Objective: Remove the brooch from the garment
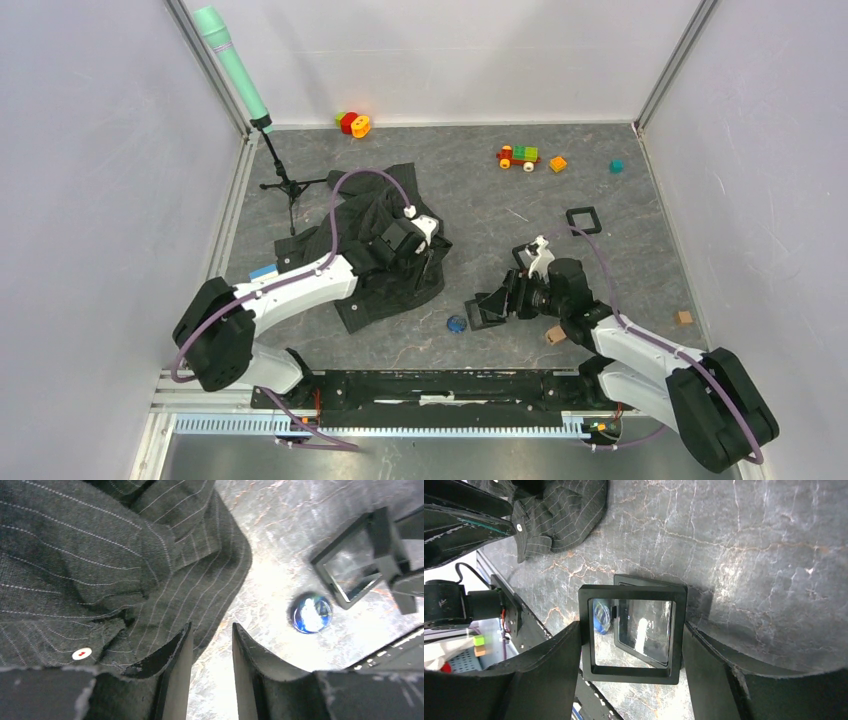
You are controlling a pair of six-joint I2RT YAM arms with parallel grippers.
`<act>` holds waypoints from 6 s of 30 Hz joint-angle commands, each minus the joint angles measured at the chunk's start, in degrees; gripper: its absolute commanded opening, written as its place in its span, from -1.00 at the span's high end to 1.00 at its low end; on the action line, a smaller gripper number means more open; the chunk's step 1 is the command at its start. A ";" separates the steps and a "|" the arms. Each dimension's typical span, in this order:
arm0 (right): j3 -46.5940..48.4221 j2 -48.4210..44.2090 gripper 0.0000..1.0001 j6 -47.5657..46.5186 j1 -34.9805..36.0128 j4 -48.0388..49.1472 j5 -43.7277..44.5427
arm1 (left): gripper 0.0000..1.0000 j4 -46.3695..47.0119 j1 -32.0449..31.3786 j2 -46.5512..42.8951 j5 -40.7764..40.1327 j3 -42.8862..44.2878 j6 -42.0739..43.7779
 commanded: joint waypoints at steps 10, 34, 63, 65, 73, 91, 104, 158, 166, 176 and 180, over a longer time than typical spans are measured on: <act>0.82 0.11 -0.31 1.75 -2.94 3.83 -1.93 | -0.10 7.74 -2.78 -0.39 9.83 -4.20 0.96; 1.22 -5.11 -0.31 -4.20 -9.99 -4.45 -4.65 | -0.68 6.38 -21.01 10.88 0.28 3.15 8.71; 1.03 -5.90 -0.30 -4.76 -10.97 -4.59 -5.50 | 0.26 4.00 -21.00 21.63 -1.23 7.74 6.24; 1.07 -5.90 -0.30 -4.80 -11.13 -4.67 -5.51 | 0.31 3.13 -21.01 20.94 -3.05 8.29 5.91; 1.80 -5.49 -0.30 -5.27 -11.70 -5.05 -5.86 | 0.36 -3.59 -19.23 14.50 -17.94 10.36 3.82; 2.85 -4.61 -0.29 -5.51 -12.11 -5.09 -6.99 | -0.30 -0.91 -1.03 7.23 -11.81 4.35 3.15; 3.46 -4.41 -0.30 -5.34 -12.20 -5.11 -7.35 | -0.59 -4.23 0.80 14.44 -6.23 6.02 3.21; -7.53 9.47 -0.22 17.50 -12.29 33.41 -14.95 | 0.10 31.44 -6.59 9.16 11.33 -0.06 -2.46; -7.70 12.73 -0.20 18.23 -12.29 37.38 -14.62 | 0.10 35.05 -6.67 12.21 11.47 -1.10 -5.14; -8.14 15.13 -0.20 20.21 -12.33 41.57 -14.76 | 0.10 41.99 -7.14 12.11 13.80 -5.00 -10.85; -8.14 15.40 -0.20 20.51 -12.30 41.95 -14.76 | 0.10 43.32 -7.14 13.82 15.33 -5.06 -10.63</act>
